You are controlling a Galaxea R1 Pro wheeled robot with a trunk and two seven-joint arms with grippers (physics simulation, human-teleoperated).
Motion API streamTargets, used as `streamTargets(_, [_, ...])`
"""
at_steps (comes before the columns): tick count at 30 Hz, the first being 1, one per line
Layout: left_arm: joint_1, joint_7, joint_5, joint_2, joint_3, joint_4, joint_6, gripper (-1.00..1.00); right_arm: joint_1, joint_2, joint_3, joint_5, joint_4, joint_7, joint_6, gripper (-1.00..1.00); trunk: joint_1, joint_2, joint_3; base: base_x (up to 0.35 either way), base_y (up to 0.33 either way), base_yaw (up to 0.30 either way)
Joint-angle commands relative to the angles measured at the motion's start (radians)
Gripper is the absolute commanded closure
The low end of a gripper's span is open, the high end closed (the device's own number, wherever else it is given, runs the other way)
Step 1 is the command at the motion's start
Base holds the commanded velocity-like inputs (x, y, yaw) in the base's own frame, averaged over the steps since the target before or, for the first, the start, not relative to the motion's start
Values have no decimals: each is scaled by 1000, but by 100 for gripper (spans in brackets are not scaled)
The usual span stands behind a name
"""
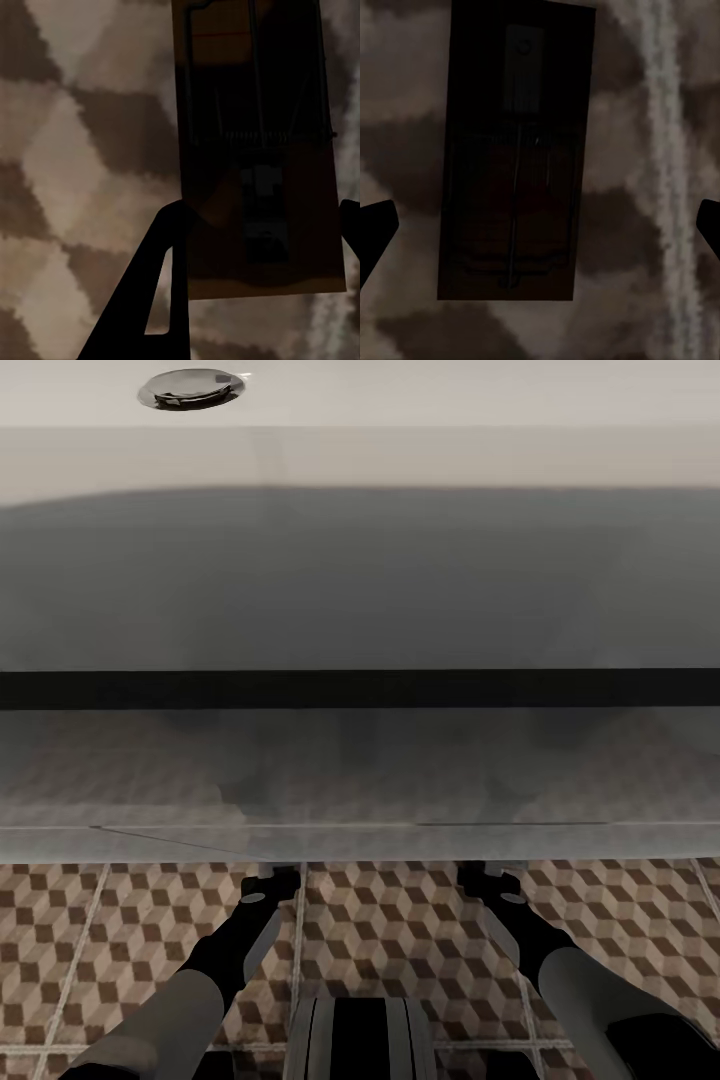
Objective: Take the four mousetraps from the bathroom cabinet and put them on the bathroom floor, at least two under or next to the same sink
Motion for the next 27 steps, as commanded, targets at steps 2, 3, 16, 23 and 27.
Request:
streamTargets(2, [0, 11, 9, 1, -8, -2, 5, 100, 0, -1, 9, -11, 0, -5, -2, -100, 0, 0, -1, 0, 0, 0])
streamTargets(3, [0, 11, 9, 0, -8, -2, 5, 100, 0, -1, 9, -11, 0, -5, -2, -100, 0, 0, -1, 0, 0, 0])
streamTargets(16, [0, 11, 10, 0, -8, -2, 4, 100, 0, -1, 9, -10, 0, -5, 0, -100, 0, 0, -1, 0, 0, 0])
streamTargets(23, [-5, 10, 12, 0, -8, -3, -14, 100, 0, -1, 9, -7, 0, -5, -1, -100, 0, 0, -1, 0, 0, 0])
streamTargets(27, [-9, 10, 12, 0, -8, -3, -18, 100, 0, -1, 9, -7, 0, -5, -2, -100, 0, 0, -1, 0, 0, 0])
